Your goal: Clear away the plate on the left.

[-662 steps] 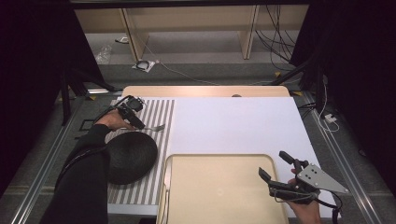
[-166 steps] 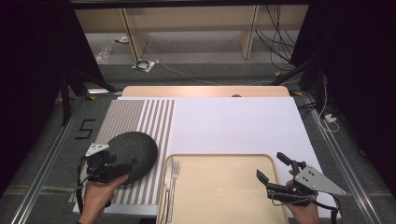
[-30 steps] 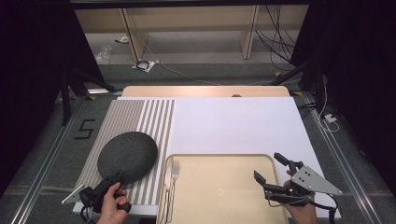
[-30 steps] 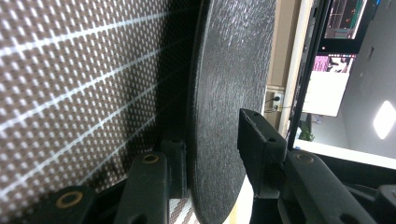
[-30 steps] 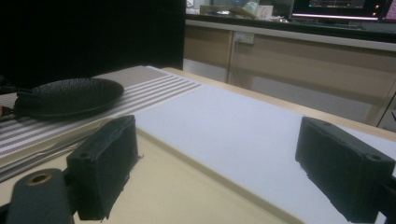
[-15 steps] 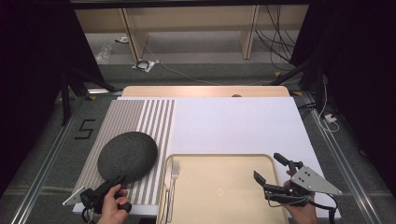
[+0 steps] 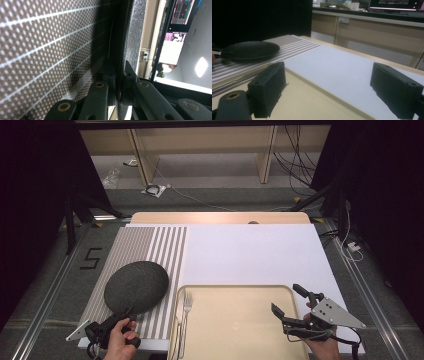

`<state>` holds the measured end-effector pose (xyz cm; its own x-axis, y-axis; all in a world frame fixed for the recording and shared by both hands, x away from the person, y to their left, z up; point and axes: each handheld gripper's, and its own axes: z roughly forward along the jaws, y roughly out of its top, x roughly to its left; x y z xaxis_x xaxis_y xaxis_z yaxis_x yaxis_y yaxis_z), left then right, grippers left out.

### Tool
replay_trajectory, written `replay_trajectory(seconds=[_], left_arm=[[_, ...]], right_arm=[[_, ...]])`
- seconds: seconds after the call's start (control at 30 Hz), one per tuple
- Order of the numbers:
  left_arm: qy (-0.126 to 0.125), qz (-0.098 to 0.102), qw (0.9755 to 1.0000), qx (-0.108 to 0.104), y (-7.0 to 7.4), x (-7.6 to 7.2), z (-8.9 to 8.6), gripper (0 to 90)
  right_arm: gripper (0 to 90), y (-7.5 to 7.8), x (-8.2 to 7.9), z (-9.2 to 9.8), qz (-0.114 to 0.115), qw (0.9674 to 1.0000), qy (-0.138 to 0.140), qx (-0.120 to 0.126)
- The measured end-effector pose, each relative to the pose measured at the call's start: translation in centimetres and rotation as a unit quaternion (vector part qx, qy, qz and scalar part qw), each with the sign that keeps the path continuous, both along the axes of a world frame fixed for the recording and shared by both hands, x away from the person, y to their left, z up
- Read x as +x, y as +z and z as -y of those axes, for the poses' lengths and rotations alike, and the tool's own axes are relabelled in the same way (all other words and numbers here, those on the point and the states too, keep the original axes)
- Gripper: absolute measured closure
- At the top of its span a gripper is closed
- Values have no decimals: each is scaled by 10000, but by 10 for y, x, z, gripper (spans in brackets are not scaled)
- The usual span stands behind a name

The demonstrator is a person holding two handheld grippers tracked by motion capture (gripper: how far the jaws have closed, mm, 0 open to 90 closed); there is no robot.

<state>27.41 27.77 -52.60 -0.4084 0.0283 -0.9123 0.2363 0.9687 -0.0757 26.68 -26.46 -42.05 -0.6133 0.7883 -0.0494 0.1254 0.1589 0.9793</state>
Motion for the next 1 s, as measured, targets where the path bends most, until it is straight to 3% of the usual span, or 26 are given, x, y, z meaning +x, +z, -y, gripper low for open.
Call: replay_trajectory(seconds=[0.2,0.4,1.0], left_arm=[[-35,18,10000,-27,1,0,0,850],[-134,218,9997,-36,6,0,3,851],[-563,436,9975,22,18,-3,15,850]], right_arm=[[138,0,0,-1,2,10000,16,-4],[138,0,-1,0,8,10000,24,1],[138,0,-1,0,15,10000,8,7]])
